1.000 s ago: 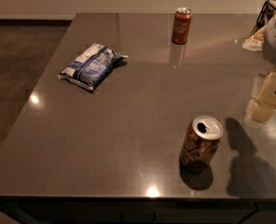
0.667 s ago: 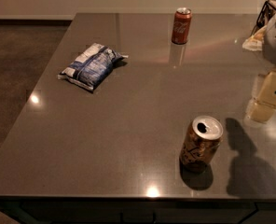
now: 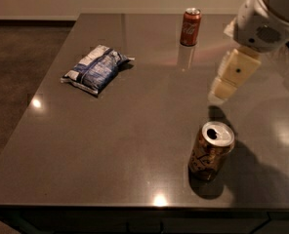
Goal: Move blue chip bag near coke can
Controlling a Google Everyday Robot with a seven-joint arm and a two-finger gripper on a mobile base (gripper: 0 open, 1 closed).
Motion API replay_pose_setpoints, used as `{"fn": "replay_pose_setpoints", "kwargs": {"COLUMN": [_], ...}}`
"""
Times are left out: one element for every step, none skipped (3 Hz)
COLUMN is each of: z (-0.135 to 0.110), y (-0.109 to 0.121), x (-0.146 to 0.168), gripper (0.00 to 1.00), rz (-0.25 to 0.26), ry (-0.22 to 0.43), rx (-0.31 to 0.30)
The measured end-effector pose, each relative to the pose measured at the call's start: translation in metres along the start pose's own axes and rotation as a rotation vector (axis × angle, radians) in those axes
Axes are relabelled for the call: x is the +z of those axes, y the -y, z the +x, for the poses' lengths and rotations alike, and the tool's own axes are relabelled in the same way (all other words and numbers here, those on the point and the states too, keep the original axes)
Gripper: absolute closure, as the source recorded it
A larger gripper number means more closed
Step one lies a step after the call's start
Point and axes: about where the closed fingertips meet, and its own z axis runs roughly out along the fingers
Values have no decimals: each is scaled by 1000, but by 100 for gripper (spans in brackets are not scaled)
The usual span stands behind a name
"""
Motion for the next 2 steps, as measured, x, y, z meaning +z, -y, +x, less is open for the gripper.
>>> {"fn": "replay_pose_setpoints", "kwargs": {"z": [-51, -99], "y": [16, 21], "x": [22, 42], "gripper": [0, 0], "rz": [-18, 2], "ry": [89, 142], "rx": [83, 162]}}
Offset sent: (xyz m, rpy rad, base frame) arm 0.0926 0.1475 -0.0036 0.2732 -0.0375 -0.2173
